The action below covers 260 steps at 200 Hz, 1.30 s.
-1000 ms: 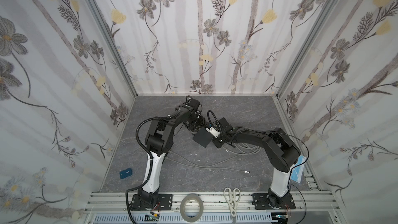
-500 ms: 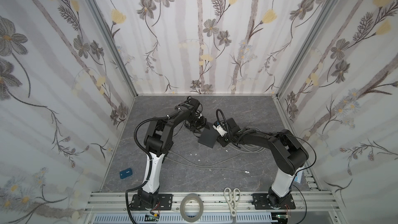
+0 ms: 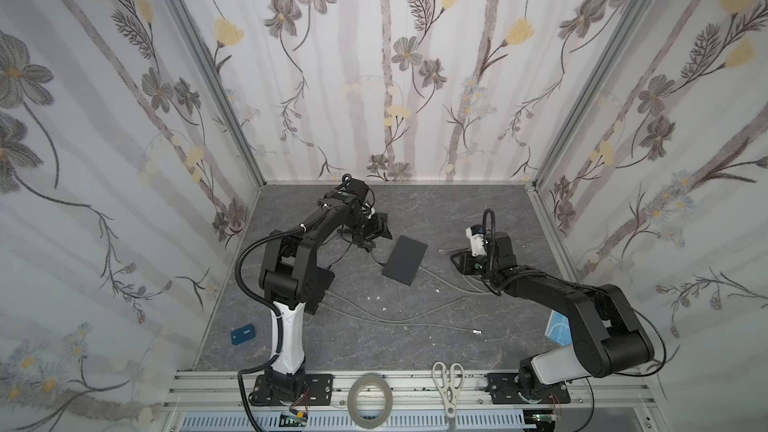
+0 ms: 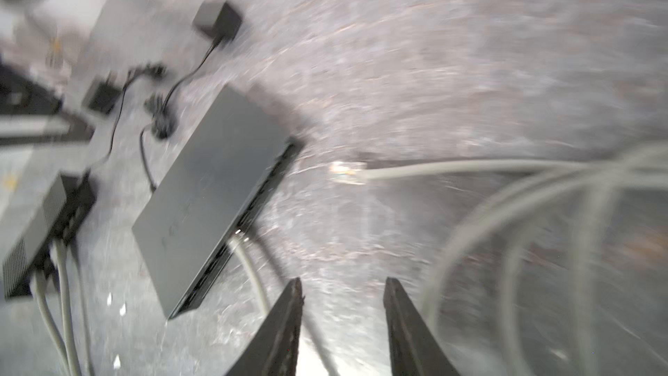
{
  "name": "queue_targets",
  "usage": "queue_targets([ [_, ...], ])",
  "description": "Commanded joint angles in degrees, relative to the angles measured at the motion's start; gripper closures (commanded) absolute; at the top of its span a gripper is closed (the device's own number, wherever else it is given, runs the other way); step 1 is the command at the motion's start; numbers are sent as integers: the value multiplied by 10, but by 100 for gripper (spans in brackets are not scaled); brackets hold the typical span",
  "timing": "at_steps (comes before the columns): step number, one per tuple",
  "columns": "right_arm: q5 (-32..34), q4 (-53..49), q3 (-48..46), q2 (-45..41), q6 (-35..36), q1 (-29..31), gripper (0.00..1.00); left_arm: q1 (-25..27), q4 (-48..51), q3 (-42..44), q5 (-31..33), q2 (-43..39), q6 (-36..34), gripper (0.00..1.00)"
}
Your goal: Insert the plug into the switch port
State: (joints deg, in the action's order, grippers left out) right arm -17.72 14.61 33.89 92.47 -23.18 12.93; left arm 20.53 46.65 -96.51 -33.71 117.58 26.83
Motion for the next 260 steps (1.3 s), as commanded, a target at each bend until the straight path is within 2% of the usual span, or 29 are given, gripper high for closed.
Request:
queue_targets([
  [1,0,97,-21,-31,-155,-43,58,-1,-5,3,-6,-6,1,33],
  [43,19,81,-8,-14,-207,-86,56,2,-21,14,-26,-13,13,33],
  [67,16,51,23,65,-252,-112,54,6,-21,16,-28,-15,13,33],
  [88,-7,105,19,104,-282,-122,53,10,-27,21,-41,-25,17,33],
  [157,-29,99,137,195,-285,-120,52,23,-82,53,-91,-77,53,33],
  [194,-52,131,197,256,-278,-119,57,23,-110,67,-121,-81,75,32],
  [228,-42,132,236,269,-248,-112,59,24,-114,69,-128,-74,81,32],
  [260,-49,143,209,233,-237,-101,61,22,-112,67,-130,-72,79,32],
])
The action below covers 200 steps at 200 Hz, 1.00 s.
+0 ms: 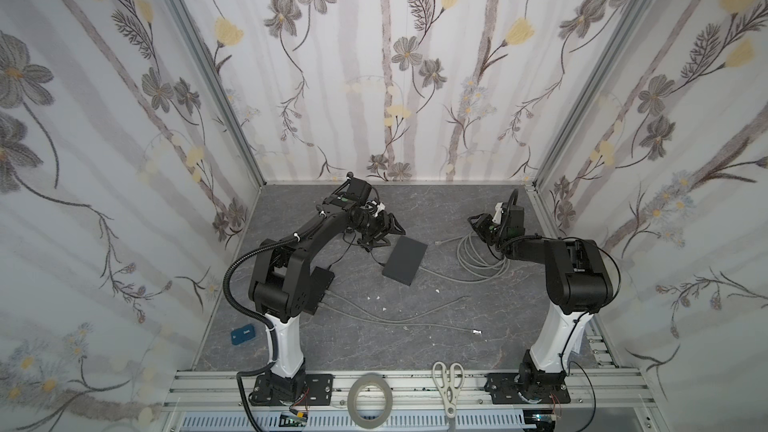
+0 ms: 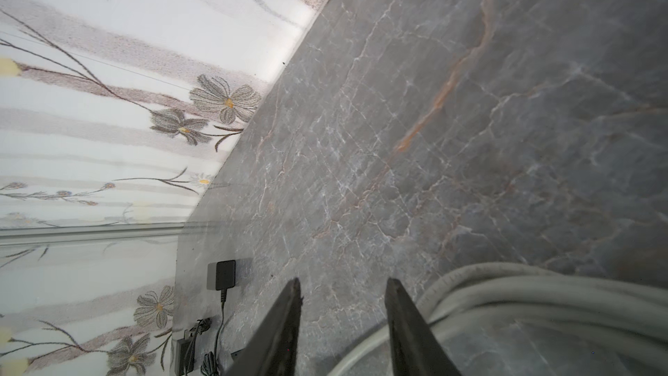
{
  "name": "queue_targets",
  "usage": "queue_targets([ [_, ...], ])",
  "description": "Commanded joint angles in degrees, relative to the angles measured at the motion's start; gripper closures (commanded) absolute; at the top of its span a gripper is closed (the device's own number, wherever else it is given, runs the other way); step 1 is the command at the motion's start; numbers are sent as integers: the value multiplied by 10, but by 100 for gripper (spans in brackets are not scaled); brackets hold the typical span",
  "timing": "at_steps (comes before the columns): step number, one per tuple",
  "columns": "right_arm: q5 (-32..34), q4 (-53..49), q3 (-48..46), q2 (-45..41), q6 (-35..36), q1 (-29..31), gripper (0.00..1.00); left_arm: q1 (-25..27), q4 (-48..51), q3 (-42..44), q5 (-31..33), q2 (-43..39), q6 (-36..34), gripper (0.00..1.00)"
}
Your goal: Insert the plug into the switch port
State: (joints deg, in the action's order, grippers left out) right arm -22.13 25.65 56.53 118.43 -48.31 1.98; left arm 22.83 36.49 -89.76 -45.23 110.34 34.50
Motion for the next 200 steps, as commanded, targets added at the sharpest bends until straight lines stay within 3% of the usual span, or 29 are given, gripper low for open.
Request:
queue_targets([
  [1,-4,32,-19,-29,15,9,61,-1,-11,-1,-15,0,3,32],
  [54,87,-34,-120,-203,179,67,59,-11,-45,17,-13,-13,16,33],
  [101,-12,43,-327,-380,220,82,61,-29,-80,33,-8,5,46,33],
  [120,-6,31,-372,-421,241,95,68,-32,-88,33,7,12,40,33],
  [141,8,28,-407,-452,262,103,67,-32,-65,23,82,21,9,33],
  [177,28,75,-440,-464,267,105,65,-14,-47,15,306,17,-72,35],
  [200,26,75,-437,-459,271,111,63,-12,-2,-33,358,51,-95,34],
])
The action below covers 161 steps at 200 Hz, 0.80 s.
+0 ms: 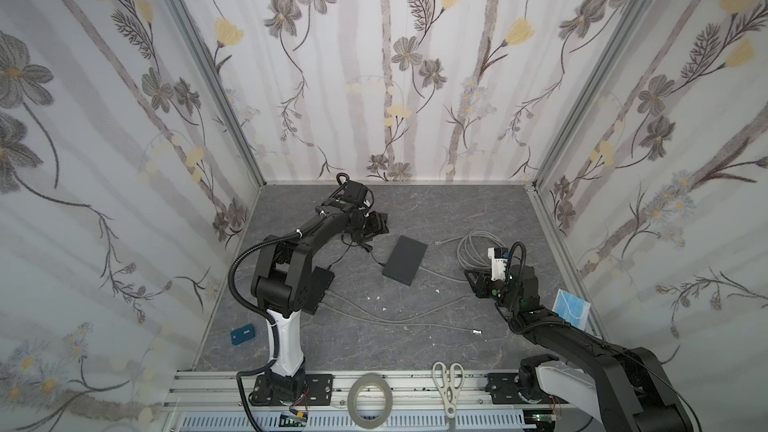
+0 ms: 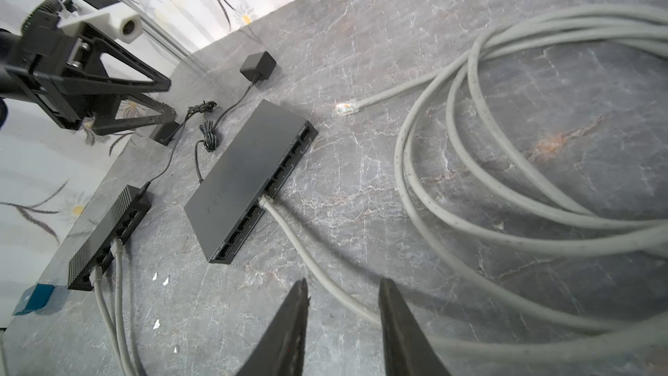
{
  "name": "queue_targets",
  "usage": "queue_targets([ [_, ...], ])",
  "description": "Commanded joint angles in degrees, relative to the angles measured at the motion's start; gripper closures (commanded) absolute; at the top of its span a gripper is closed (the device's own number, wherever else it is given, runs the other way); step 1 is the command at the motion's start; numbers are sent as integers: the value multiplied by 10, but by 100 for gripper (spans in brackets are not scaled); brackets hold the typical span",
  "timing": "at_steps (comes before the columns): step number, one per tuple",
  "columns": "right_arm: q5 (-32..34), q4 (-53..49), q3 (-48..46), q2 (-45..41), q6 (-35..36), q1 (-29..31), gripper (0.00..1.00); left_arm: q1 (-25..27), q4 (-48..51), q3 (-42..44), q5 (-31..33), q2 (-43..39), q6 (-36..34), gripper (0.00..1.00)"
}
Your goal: Insert the plug into the switch port
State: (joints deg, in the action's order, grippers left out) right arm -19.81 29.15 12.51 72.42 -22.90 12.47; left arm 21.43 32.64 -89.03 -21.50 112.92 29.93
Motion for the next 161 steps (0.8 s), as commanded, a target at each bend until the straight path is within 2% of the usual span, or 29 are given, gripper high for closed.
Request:
queue_targets([
  [1,4,39,3,1,17,7,63,1,38,-43,122,27,-50,35],
  [40,8,38,2,-7,23,12,57,7,107,-136,155,121,-82,35],
  [48,10,38,-1,-12,24,12,51,10,110,-153,164,137,-87,35],
  [51,11,38,-1,-15,24,12,45,11,112,-161,170,143,-89,35],
  [53,12,38,-2,-16,24,12,38,12,113,-167,175,147,-91,35],
  [54,12,38,-3,-17,25,12,19,13,114,-170,176,149,-91,35],
  [55,12,38,-3,-18,25,12,10,14,114,-172,179,150,-92,35],
  [56,12,39,-4,-18,26,12,5,14,115,-175,180,152,-92,35],
  [60,17,38,-5,-23,25,12,0,16,118,-186,187,162,-95,35],
  [96,44,40,-21,-54,20,12,0,25,144,-299,179,241,-91,35],
  [137,49,31,-14,-42,16,12,0,32,194,-467,128,344,-58,35],
  [161,52,30,-12,-41,16,13,0,35,189,-537,95,388,-32,35],
])
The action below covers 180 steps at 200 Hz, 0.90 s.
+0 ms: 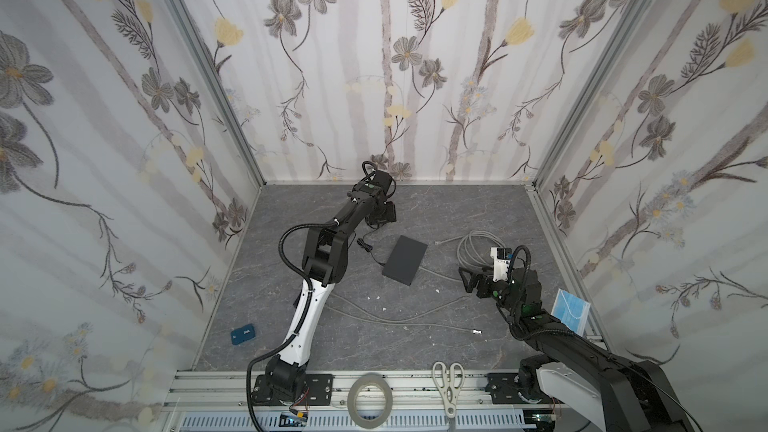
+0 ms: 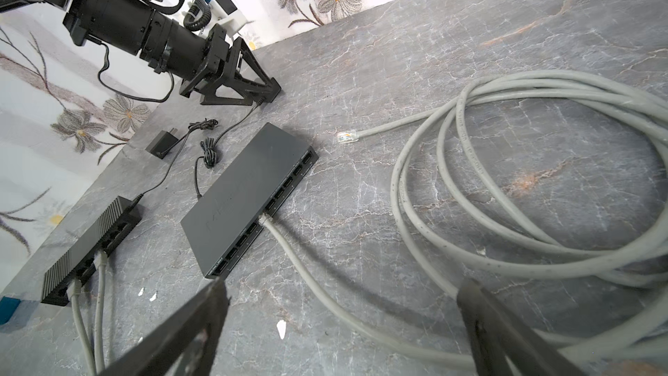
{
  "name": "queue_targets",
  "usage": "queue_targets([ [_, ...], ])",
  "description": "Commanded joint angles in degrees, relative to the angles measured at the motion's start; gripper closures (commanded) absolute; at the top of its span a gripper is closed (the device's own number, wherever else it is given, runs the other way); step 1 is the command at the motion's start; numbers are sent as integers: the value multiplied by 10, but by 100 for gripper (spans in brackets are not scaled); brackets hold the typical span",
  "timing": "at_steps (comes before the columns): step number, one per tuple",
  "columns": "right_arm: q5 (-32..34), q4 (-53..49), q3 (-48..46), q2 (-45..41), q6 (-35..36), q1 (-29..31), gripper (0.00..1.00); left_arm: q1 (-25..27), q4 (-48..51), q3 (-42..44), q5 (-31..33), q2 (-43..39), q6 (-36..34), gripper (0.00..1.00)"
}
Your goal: Insert the plug into the switch port
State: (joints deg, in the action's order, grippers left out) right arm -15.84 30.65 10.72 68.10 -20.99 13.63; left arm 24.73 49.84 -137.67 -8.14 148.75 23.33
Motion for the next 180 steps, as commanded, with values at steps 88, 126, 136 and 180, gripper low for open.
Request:
queue_targets([
  [88,18,12,8,8,-4,1,0,0,-70,-77,-39,22,66,35],
  [126,21,9,9,6,-5,2,0,-37,44,11,138,-113,47,28],
  [136,23,9,8,7,-6,2,0,-58,34,91,144,-171,71,26],
  [180,27,6,11,9,-7,5,0,-151,-12,407,144,-364,246,24],
])
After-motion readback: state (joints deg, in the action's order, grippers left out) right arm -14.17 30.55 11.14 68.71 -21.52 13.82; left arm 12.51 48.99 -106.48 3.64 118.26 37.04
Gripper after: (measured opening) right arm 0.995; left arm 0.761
